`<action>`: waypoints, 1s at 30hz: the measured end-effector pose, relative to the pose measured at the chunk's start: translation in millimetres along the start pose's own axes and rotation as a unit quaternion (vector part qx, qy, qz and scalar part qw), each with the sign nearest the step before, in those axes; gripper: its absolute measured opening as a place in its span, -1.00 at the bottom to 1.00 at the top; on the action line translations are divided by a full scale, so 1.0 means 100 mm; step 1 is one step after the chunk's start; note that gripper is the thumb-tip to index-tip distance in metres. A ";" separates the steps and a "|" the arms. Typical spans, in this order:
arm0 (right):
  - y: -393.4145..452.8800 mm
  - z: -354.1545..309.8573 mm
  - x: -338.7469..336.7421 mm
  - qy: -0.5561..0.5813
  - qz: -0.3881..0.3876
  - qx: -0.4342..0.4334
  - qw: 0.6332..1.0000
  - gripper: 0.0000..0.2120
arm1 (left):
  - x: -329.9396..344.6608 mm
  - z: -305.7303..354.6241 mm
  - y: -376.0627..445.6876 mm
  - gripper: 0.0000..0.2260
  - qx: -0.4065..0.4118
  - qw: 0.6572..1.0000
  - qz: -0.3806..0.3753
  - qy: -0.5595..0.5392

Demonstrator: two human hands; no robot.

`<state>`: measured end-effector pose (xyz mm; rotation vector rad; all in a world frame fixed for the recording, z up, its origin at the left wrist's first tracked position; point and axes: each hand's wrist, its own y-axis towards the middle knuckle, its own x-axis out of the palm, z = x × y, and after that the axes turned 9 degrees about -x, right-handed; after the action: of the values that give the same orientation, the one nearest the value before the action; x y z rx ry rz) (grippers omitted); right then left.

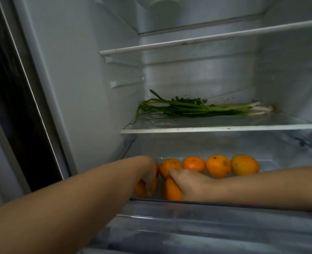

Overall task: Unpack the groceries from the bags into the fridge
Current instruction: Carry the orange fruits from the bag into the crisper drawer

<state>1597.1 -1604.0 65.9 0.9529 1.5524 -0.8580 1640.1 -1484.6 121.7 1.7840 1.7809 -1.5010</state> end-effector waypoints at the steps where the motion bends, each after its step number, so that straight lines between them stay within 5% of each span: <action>1: 0.00 0.01 0.01 0.003 0.007 0.002 1.000 -0.51 | -0.01 -0.02 0.06 -0.62 -0.011 1.000 0.005 0.004; 7: -0.05 -0.02 0.00 -0.005 0.040 0.013 0.999 -0.40 | -0.02 -0.02 0.09 -0.55 -0.026 0.998 -0.002 0.050; 12: -0.03 -0.09 -0.10 -0.045 -0.011 0.015 0.999 -0.39 | -0.07 -0.12 0.01 -0.52 -0.023 0.999 -0.029 0.005; 16: -0.05 -0.07 -0.53 -0.118 -0.103 0.063 0.986 -0.44 | -0.07 -0.12 -0.10 -0.63 -0.035 0.997 0.042 -0.053; 19: -0.23 -0.02 -0.93 -0.092 -0.078 0.132 0.984 -0.50 | -0.04 -0.13 -0.10 -0.66 -0.080 0.992 0.086 -0.050; 23: -0.68 0.02 -1.12 -0.111 -0.079 0.168 0.976 -0.56 | -0.27 -0.27 -0.51 -0.66 -0.126 0.955 0.247 -0.107; 30: -1.57 -0.12 -1.09 0.202 0.070 0.101 0.972 -0.90 | -0.12 0.06 -1.14 -0.73 -0.053 0.906 0.369 -0.201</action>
<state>1461.4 -1673.9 182.1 1.4369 1.7346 -0.7629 1544.9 -1468.6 183.5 1.6495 0.8205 -1.2753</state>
